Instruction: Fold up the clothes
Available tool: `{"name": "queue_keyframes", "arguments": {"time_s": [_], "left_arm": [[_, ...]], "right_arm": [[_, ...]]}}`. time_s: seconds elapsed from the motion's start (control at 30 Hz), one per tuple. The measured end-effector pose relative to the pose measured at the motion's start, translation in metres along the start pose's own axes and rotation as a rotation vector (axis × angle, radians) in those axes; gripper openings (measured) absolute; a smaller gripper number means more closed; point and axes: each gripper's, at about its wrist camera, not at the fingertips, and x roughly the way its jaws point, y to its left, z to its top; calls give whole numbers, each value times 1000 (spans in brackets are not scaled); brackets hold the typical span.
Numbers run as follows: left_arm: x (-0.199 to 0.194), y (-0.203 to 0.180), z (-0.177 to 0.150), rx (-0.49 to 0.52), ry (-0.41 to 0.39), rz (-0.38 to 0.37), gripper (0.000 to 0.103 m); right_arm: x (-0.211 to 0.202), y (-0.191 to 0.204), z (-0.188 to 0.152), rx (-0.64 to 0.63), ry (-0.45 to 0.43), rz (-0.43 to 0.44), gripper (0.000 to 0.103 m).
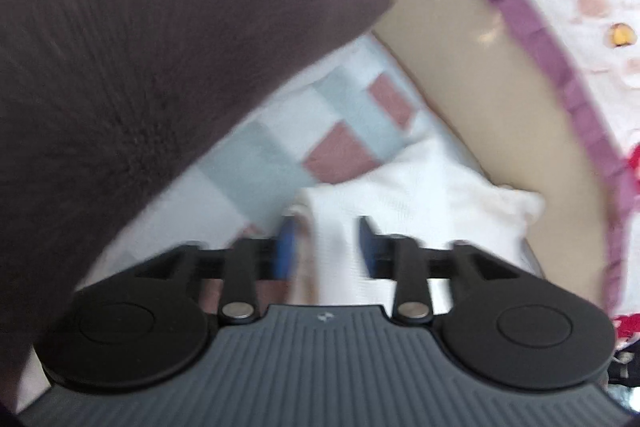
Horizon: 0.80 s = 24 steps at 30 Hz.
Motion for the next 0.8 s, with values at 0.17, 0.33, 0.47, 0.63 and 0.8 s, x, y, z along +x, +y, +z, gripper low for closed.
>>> {"name": "queue_keyframes", "arguments": {"time_s": [0.17, 0.33, 0.47, 0.63, 0.8], "left_arm": [[-36, -34, -1, 164, -115, -168, 58], [-6, -45, -29, 155, 19, -219, 58], [11, -62, -55, 292, 98, -159, 58], [20, -68, -91, 432, 211, -6, 61], [-1, -69, -125, 559, 237, 124, 68]], "right_arm": [[-18, -7, 8, 22, -125, -34, 51], [-17, 4, 23, -15, -165, -52, 51], [-3, 20, 23, -103, -169, -84, 51], [13, 42, 28, -251, -153, -181, 51], [6, 42, 21, -288, -169, -212, 51]]}}
